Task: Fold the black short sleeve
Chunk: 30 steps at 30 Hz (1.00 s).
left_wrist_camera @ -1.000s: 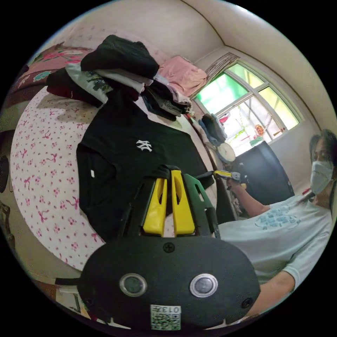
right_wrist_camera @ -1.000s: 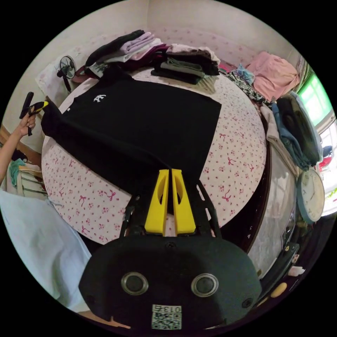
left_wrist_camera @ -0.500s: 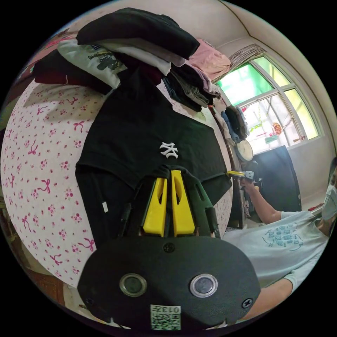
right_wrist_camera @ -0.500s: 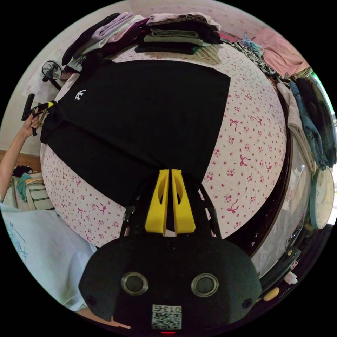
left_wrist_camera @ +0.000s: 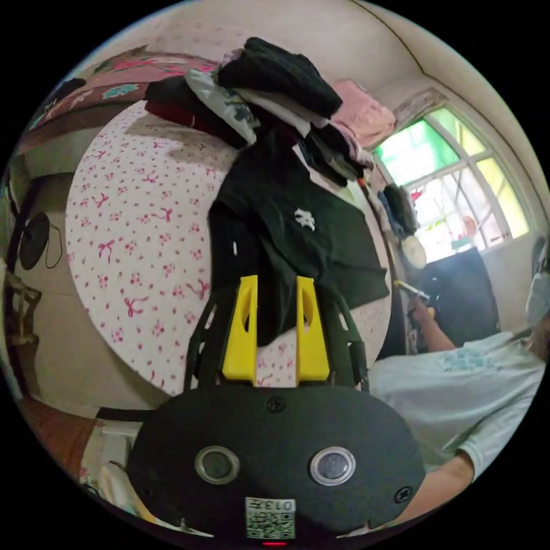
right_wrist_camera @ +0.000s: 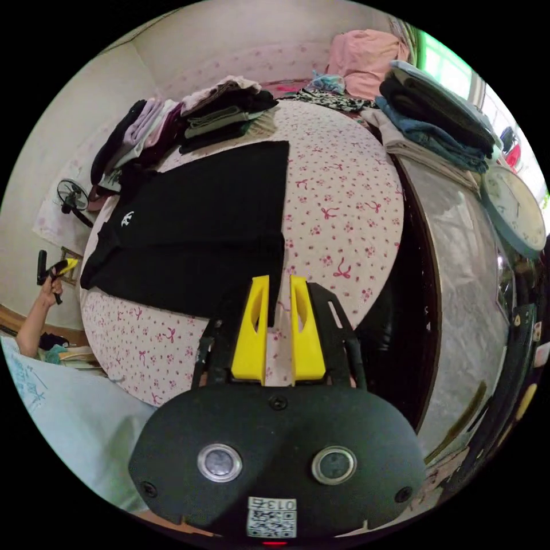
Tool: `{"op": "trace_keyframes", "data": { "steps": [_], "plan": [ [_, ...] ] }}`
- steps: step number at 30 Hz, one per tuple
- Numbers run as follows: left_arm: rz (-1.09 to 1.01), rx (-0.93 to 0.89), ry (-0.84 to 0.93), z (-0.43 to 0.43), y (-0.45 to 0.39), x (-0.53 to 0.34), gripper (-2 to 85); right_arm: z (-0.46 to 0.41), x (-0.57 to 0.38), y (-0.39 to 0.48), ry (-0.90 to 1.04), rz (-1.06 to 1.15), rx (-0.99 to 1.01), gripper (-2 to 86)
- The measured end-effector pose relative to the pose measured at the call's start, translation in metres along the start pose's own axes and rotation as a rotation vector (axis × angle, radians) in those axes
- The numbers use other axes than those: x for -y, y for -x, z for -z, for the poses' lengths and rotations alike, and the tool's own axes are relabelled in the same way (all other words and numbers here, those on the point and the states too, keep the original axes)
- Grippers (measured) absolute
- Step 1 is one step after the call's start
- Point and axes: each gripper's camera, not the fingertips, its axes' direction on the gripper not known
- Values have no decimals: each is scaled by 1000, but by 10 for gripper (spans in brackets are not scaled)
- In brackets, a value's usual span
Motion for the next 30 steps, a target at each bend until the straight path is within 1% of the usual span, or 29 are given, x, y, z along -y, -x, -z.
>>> {"op": "trace_keyframes", "data": {
  "steps": [4, 6, 9, 12, 14, 15, 18, 20, 22, 25, 29, 30],
  "plan": [
    [-68, 40, 80, -34, -21, -19, 129, -20, -13, -1, 15, -41, 27, 66],
    [-96, 41, 118, -49, -25, -16, 131, -31, -11, 1, 25, -50, 33, 68],
    [-140, 101, 207, -74, -30, -3, 124, -51, -2, 4, 63, -58, 17, 71],
    [-144, 113, 264, -87, -25, 13, 95, -63, 10, 5, 77, -58, -1, 65],
    [-133, 113, 290, -90, -19, 22, 61, -71, 18, 5, 91, -42, 6, 55],
    [-125, 124, 330, -93, -15, 29, 30, -73, 20, 5, 98, -38, 7, 50],
    [-215, 98, 438, -95, -22, 50, 13, -84, 35, 10, 169, 29, 23, 30],
    [-275, 80, 508, -91, -31, 64, 9, -87, 49, 22, 215, 133, -29, 24],
    [-308, 33, 601, -87, -36, 80, 6, -86, 58, 27, 232, 180, -53, 21],
    [-261, 0, 686, -100, -19, 89, 5, -95, 69, 30, 256, 204, -39, 19],
    [-139, 0, 684, -125, 11, 86, 6, -135, 74, 38, 328, 237, -36, 21],
    [-103, -33, 633, -121, 18, 82, 6, -136, 75, 39, 318, 229, -42, 21]
  ]
}}
